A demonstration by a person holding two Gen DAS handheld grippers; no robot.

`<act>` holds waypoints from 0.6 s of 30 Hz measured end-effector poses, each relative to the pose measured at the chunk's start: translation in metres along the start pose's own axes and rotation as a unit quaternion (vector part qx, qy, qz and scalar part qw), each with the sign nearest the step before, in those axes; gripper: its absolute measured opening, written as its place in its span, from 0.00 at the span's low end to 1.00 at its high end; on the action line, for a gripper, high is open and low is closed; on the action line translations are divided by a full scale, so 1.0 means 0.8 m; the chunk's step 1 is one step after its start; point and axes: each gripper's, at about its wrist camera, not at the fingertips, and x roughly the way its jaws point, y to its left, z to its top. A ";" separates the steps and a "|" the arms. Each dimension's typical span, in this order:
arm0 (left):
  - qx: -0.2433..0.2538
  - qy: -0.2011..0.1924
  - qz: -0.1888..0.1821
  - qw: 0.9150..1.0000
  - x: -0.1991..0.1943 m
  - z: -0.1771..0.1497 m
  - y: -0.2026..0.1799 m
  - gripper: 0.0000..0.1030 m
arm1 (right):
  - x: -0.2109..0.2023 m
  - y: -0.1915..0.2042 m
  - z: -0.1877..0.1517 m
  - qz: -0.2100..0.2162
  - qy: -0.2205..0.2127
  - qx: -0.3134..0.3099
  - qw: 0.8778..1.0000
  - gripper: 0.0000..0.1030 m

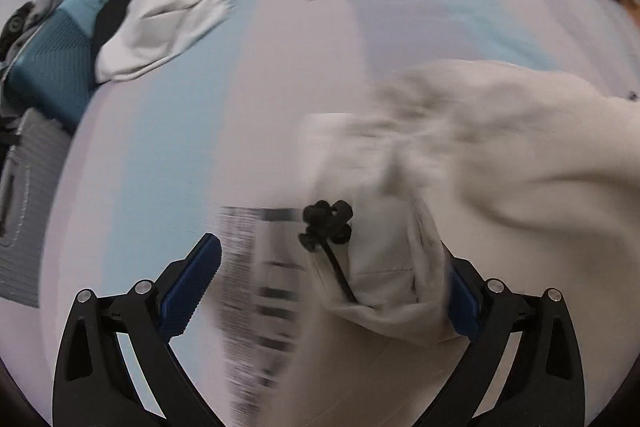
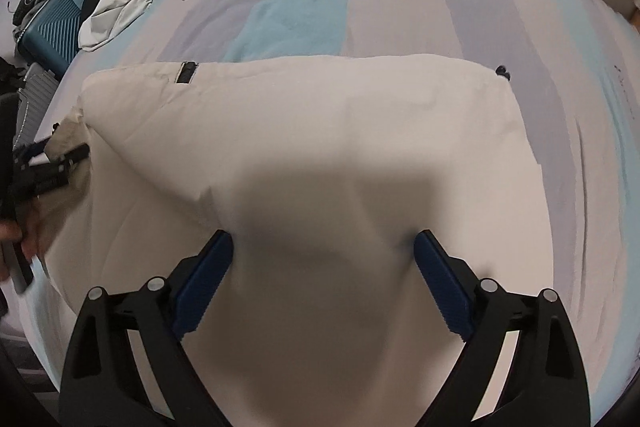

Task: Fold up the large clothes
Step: 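Release the hem and smooth the folded jacket with both tools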

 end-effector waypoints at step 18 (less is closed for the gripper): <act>0.001 -0.019 -0.131 0.991 -0.098 -0.012 -0.089 0.93 | -0.024 -0.016 -0.009 -0.004 -0.028 -0.010 1.000 0.85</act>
